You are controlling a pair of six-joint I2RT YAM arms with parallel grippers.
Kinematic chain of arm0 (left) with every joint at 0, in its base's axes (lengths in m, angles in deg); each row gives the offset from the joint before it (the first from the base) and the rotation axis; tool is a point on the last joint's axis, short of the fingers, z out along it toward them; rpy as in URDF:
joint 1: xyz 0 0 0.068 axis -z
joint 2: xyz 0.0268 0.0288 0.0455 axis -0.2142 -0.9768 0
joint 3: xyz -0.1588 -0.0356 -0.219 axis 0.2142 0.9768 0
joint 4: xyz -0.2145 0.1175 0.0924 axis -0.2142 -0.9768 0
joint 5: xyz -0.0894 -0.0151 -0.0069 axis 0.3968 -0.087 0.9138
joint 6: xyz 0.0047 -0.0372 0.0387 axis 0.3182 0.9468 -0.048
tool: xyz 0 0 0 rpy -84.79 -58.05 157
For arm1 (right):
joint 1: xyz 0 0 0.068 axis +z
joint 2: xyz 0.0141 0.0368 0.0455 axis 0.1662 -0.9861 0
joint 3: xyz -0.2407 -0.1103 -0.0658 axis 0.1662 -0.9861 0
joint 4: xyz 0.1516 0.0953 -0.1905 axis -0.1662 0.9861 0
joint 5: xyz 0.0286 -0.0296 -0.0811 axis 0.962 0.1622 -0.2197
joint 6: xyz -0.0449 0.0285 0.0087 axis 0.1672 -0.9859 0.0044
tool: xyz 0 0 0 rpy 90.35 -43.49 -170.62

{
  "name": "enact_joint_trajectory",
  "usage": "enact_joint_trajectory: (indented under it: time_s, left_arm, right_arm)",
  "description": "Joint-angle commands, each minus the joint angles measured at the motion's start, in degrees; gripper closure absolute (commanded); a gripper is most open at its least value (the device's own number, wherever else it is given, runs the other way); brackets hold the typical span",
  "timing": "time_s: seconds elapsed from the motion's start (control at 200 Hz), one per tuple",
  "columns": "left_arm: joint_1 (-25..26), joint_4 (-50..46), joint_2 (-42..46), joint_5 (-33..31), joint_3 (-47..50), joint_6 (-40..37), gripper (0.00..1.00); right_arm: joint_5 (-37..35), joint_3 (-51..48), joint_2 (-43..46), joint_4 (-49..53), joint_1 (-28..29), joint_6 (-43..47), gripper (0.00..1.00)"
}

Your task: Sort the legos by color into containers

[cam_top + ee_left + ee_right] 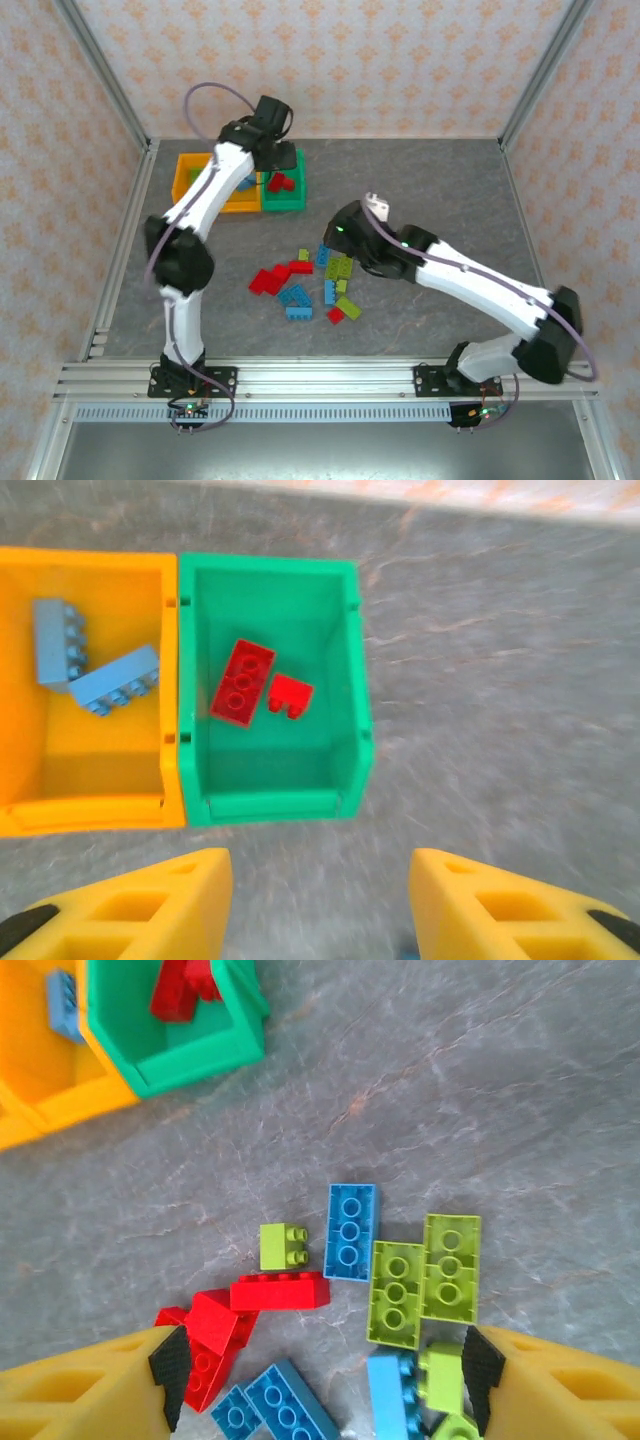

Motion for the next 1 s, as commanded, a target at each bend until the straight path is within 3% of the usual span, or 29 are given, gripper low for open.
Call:
enact_joint_trajectory:
  time_s: [0.0,0.21,0.36,0.49,0.731,0.996]
  left_arm:
    - [0.72,4.26,12.55,3.23,10.95,-2.1,0.5]
    - [0.93,3.69,30.09,8.92,31.91,-8.13,0.48]
    - [0.91,-0.1,38.95,12.65,37.23,-10.31,0.43]
    - [0.95,-0.18,44.96,11.63,40.81,-10.78,0.39]
    - [0.95,0.46,45.35,11.38,42.9,-8.42,0.38]
    - [0.95,2.14,44.37,11.85,42.95,-8.18,0.34]
  right_arm:
    - [3.91,6.34,-7.67,5.11,-0.17,3.23,0.27]
    - [4.97,14.96,-20.63,9.72,-1.89,5.41,0.28]
    - [7.44,15.64,-25.94,7.32,-3.87,5.91,0.33]
    - [7.3,16.25,-29.54,6.52,-4.91,5.28,0.39]
    - [6.78,15.78,-33.08,3.91,-6.13,6.91,0.42]
    - [6.77,17.18,-36.11,3.99,-6.85,8.51,0.59]
